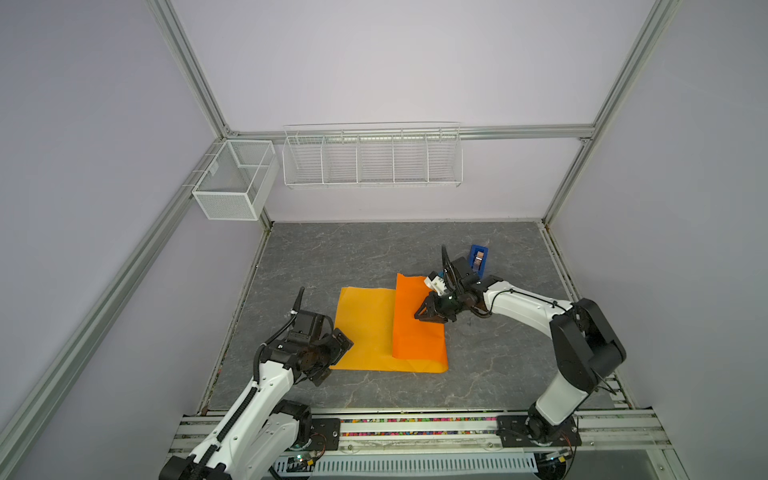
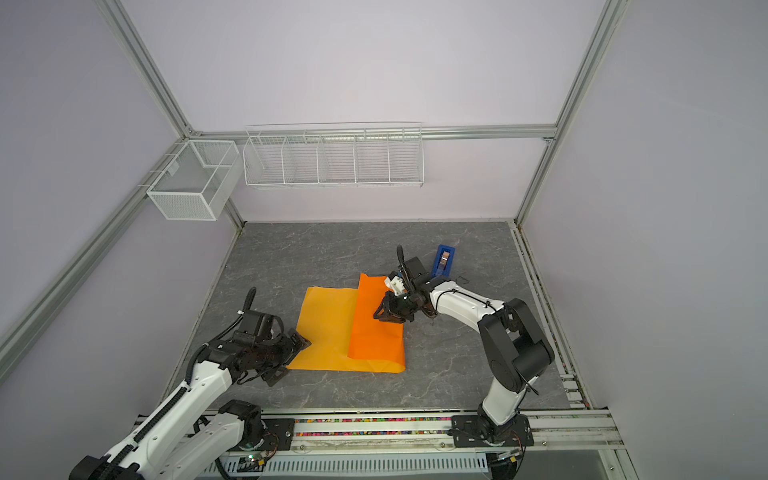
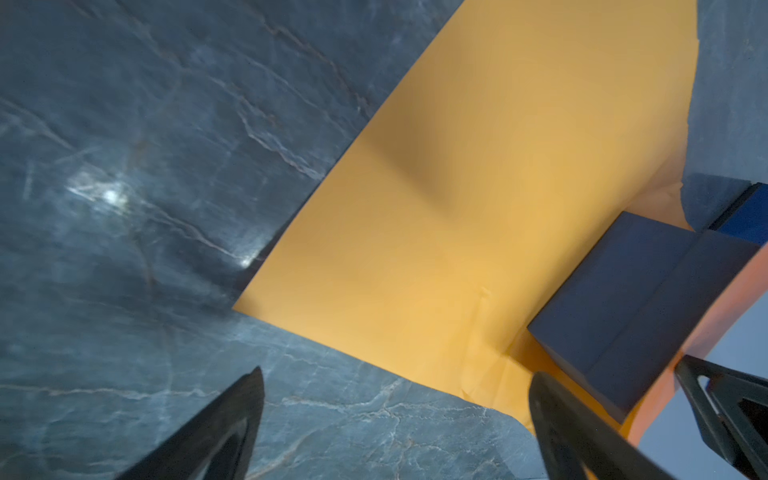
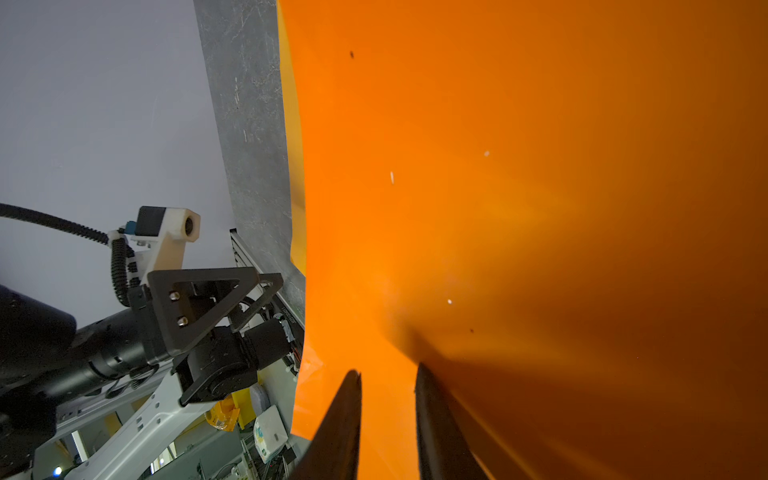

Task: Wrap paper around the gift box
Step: 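Release the paper with the left gripper and move it to the opposite paper edge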

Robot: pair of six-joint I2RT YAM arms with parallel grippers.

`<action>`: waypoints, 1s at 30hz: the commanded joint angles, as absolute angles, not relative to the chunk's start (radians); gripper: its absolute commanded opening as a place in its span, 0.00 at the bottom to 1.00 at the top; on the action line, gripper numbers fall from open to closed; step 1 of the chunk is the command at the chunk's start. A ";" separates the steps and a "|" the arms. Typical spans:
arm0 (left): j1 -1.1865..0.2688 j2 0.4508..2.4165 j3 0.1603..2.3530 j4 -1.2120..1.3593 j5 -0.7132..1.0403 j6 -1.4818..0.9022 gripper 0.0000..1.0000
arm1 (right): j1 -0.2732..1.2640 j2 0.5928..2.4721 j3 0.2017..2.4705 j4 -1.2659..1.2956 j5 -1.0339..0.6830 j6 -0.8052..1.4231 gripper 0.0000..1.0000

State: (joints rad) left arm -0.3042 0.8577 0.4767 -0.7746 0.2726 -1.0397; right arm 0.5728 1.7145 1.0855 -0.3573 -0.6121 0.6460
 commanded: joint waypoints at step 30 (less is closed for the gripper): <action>-0.031 1.367 0.554 -0.243 0.621 -0.643 0.96 | 0.575 1.732 1.088 -0.443 -0.568 0.614 0.27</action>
State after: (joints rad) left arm -0.0635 1.2869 0.4999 -0.2245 0.5644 -0.7479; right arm 0.5720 1.7153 1.0931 -0.3714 -0.6102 0.6331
